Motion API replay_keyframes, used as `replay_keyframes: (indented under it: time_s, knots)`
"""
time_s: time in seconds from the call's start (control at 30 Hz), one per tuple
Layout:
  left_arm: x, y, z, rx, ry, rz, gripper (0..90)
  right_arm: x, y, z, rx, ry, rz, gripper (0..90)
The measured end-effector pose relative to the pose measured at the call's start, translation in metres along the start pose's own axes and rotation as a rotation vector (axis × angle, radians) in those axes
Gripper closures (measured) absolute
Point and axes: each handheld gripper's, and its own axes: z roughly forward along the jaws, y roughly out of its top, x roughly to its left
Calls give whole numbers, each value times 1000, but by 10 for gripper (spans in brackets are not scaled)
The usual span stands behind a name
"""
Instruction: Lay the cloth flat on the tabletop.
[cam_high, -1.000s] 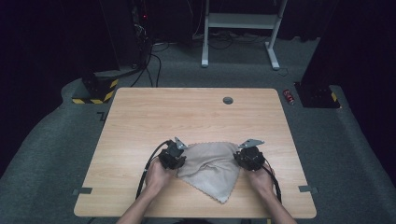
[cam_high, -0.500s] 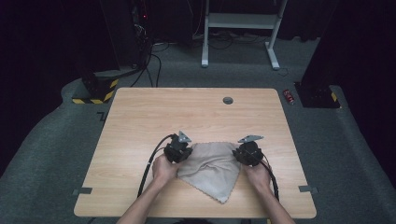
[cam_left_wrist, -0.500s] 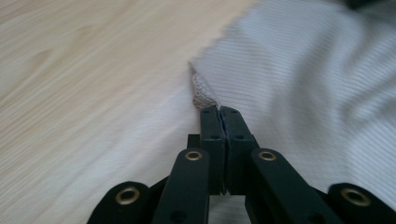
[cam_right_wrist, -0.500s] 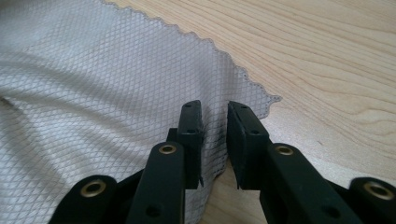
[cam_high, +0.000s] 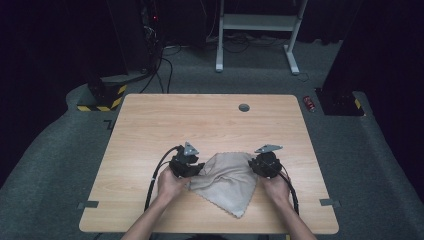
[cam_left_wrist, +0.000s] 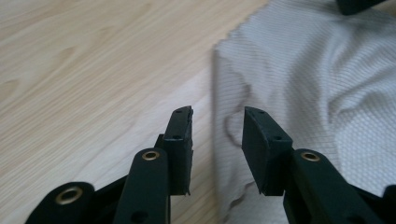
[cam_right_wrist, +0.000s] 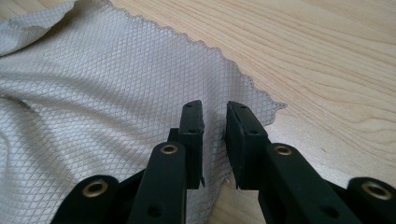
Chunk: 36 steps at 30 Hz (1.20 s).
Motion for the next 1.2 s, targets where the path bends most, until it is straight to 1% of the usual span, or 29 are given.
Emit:
replay_keyframes:
  time_s: [0.03,0.07,0.13,0.17,0.2,0.27,0.3,0.33,0.37,0.4,0.43,0.53,0.57,0.6,0.63,0.67,0.7,0.8,0.83,0.87,0.9,0.93,1.0,1.03,1.1,1.13,1.17,1.2]
  knots:
    - [0,0,0,0,0,0,635,0,0,1,0,0,-3,764]
    - [-4,2,4,6,-13,9,635,1,0,1,4,-2,-1,764]
    - [-10,5,13,11,-30,36,636,1,0,2,4,-2,-2,764]
    - [-11,6,18,14,-34,37,644,1,-1,1,2,-3,-6,764]
    - [-12,8,24,29,-38,38,656,1,-1,1,3,-3,-5,764]
    - [-13,9,28,38,-38,39,673,1,-1,1,1,-4,-1,764]
    - [-13,9,30,55,-32,49,701,0,-1,0,1,-3,0,764]
    - [-13,10,31,55,-27,51,757,0,-1,0,0,-5,5,764]
    - [-13,11,30,56,-22,61,794,-1,-1,0,-4,-5,3,765]
    - [-12,12,28,48,-17,61,860,-1,-2,0,-4,-4,5,764]
    - [-11,13,27,46,-16,62,889,-1,-2,0,-2,-4,4,765]
    - [-8,19,22,46,1,74,898,-1,-2,2,3,-2,5,775]
    - [-5,20,19,36,8,78,899,-2,-2,3,3,-3,2,802]
    - [-4,21,18,37,12,75,899,-2,-2,3,3,-3,2,802]
    - [-1,22,16,34,28,75,899,-2,-2,3,3,-2,2,818]
    - [4,24,14,31,46,68,899,-2,-2,2,-2,-2,-1,873]
    - [4,24,14,31,46,68,899,-2,-2,2,-1,-3,-5,886]
    - [13,25,12,22,77,52,899,-1,0,3,4,-9,-10,893]
    - [17,24,13,23,86,37,899,0,2,3,7,-11,-15,896]
    - [20,23,13,28,91,34,899,-1,3,3,5,-12,-15,897]
    - [26,21,16,34,110,20,900,-2,5,3,2,-15,-16,897]
    - [26,21,16,34,110,20,900,-2,6,3,3,-17,-17,897]
    - [32,20,18,27,135,7,900,-3,10,3,-3,-27,-23,897]
    - [37,19,21,17,159,-11,900,-2,13,3,-2,-30,-24,896]
    - [41,18,24,18,174,-24,900,-1,18,3,-2,-38,-37,896]
    - [41,18,24,18,174,-24,900,-1,18,3,-2,-38,-37,896]
    - [44,17,29,10,197,-42,900,1,24,6,2,-47,-52,896]
    - [44,17,29,10,197,-42,900,1,24,6,2,-47,-52,896]
